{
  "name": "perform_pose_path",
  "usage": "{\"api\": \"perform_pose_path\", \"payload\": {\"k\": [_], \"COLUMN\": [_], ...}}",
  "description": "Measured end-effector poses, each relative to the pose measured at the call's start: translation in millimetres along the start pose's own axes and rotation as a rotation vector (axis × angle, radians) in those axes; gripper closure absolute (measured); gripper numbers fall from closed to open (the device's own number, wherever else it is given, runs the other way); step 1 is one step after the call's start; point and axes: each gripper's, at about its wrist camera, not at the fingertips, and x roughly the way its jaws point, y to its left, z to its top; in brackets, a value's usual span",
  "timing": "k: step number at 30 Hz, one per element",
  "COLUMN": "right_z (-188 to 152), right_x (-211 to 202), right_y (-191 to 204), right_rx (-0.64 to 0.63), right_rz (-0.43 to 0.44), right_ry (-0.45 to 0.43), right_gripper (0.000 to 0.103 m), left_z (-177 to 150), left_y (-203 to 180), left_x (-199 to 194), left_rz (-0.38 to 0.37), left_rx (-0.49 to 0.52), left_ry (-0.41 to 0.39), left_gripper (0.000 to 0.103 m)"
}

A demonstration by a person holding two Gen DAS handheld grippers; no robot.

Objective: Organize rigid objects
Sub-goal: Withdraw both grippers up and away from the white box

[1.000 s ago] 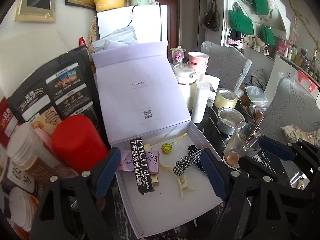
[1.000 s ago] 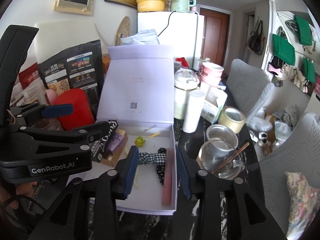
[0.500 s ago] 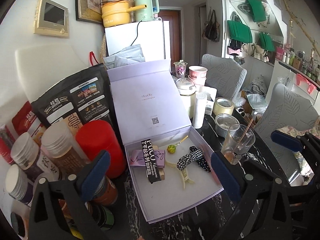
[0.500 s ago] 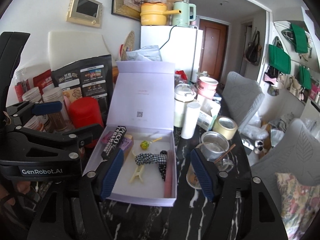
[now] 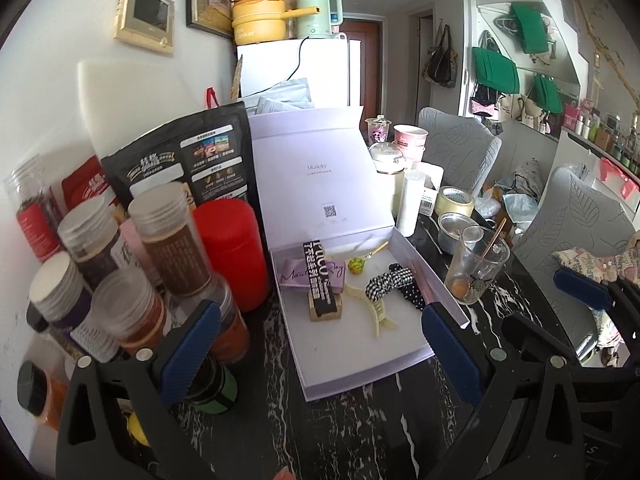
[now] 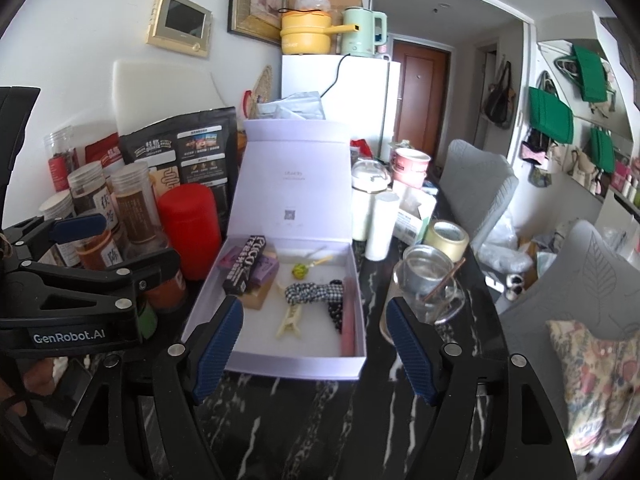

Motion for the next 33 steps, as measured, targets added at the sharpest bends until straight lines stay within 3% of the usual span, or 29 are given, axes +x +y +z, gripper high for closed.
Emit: {"api": "perform_pose_path", "payload": {"k": [15, 33], "right_z": [-38.5, -44.8], "right_x": [-15.3, -24.3], "right_y": [14.7, 11.1], "right_rx": [-0.003, 0.013], "right_rz": [-0.005, -0.015], "right_ry": [0.011, 0.0], "right_gripper": [0.028, 0.028], "left_z": [-48.4, -57.9], "left_y": [7.2, 2.2], "left_x": [-12.4, -19.8], "left_rz": [0.019, 0.027], "left_rx": [-0.03, -0.023], "left_ry": [0.021, 0.029], "left_gripper": [0.001, 0.001]}}
